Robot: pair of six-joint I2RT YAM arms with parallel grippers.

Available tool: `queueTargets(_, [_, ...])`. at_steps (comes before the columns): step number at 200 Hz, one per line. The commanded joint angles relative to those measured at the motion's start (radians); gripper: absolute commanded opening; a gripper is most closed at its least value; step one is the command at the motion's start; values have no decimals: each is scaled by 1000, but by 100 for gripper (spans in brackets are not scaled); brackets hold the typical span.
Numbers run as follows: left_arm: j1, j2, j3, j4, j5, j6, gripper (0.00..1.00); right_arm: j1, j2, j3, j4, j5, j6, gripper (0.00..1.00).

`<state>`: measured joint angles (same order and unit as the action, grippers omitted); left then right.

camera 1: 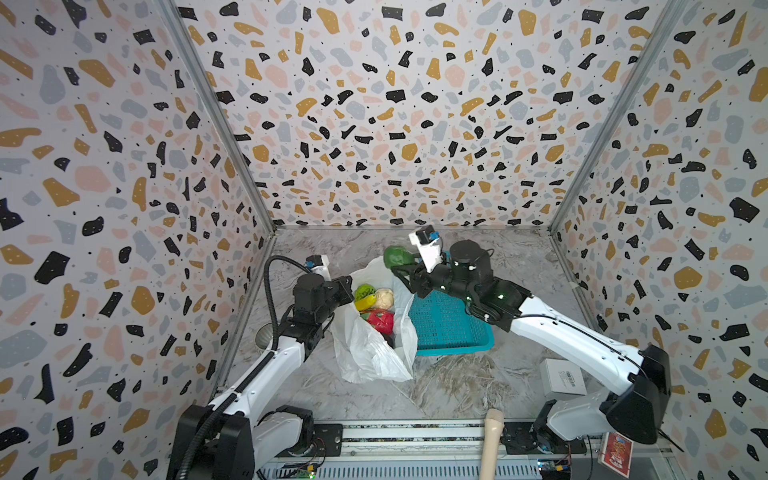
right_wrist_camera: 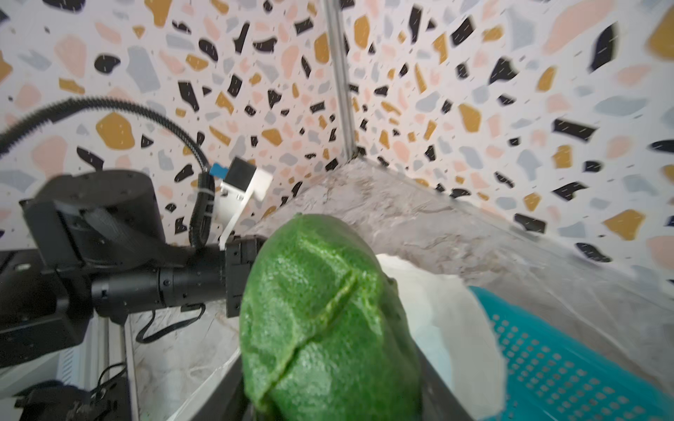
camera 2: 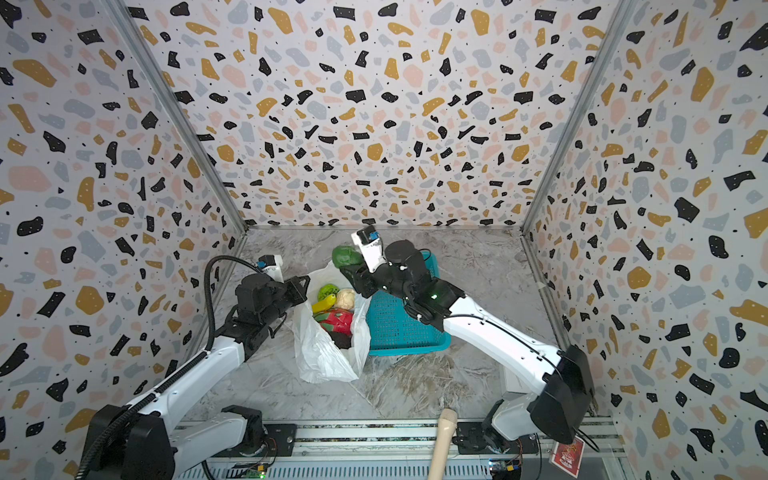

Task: Place the fruits into the plastic bag
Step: 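Lower the right gripper and grasp one dark-green fruit in the basket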

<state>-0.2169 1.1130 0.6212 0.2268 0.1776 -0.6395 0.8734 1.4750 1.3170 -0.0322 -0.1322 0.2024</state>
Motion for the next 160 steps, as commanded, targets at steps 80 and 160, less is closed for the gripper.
queueTargets(80, [-4,-22,-10,36,-4,9,0,107,429,309,-455,13,-68,72])
queueTargets(160, [-4,-22,-22,40,0,6,0,28,74,74,-135,153,-47,91])
